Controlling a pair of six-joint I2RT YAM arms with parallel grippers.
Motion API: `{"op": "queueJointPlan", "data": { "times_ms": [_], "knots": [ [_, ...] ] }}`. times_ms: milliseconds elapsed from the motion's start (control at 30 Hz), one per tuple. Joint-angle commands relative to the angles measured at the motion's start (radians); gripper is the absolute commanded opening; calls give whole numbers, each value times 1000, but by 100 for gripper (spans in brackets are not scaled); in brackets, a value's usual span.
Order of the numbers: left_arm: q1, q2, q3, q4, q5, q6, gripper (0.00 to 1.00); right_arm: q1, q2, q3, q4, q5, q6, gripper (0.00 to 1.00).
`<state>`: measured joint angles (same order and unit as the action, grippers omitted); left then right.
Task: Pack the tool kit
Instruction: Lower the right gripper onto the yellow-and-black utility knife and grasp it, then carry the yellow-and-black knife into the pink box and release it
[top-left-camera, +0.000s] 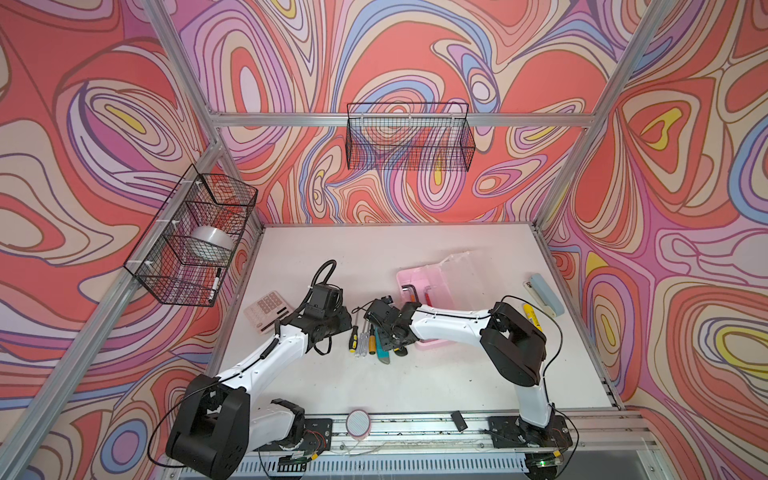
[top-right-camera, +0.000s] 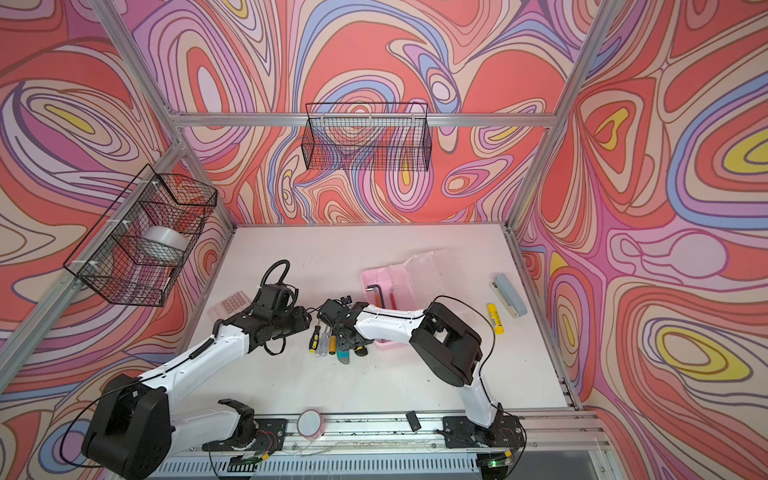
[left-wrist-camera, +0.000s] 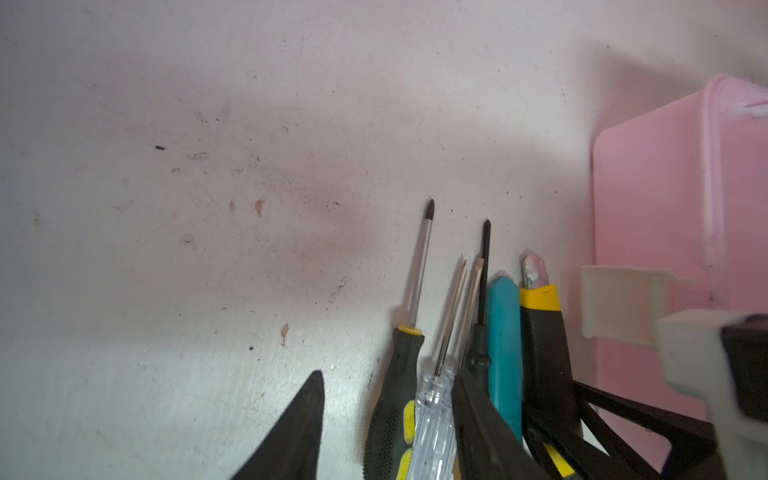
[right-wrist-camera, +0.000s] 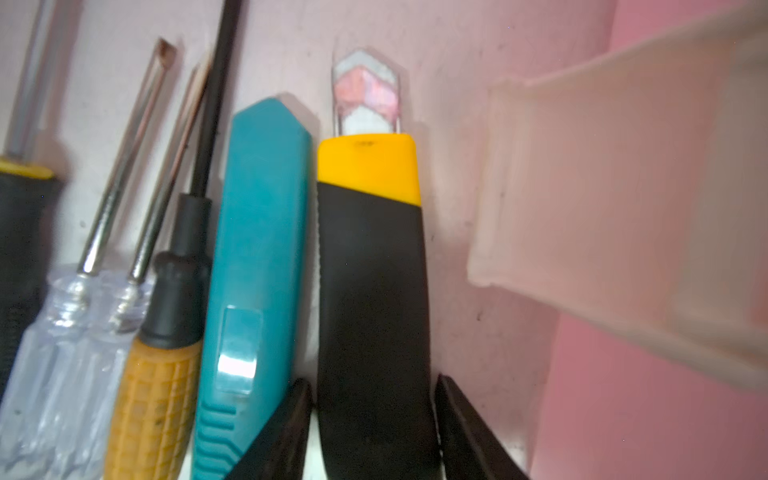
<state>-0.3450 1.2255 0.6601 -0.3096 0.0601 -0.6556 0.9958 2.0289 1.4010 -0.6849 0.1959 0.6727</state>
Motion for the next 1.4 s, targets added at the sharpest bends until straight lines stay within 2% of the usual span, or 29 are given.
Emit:
{"op": "queueJointPlan", "data": {
  "times_ms": [0,367,533,767,1033,1100,1367],
  "knots": [
    [10,9,-6,7,3,-7,51,-4,24,18,-8,26,-11,51],
    [9,14,7,8,9,-11,50,-3,14,15,-13,21,-18,48],
    [11,9,15,2,5,-11,51,-4,2,7,-7,18,-24,40],
    [9,15,26,-2,10,-13,50,-2,-17,10,-9,7,-34,36],
    [9,11,26,5,10,-18,50,7,-88,-3,-14,-52,-68,32],
    [11,8,24,2,9,-18,49,20,-108,-7,-19,-78,-79,26],
    [11,1,26,0,-2,-17,49,67,-216,-11,-57,-121,-79,25]
  ]
}}
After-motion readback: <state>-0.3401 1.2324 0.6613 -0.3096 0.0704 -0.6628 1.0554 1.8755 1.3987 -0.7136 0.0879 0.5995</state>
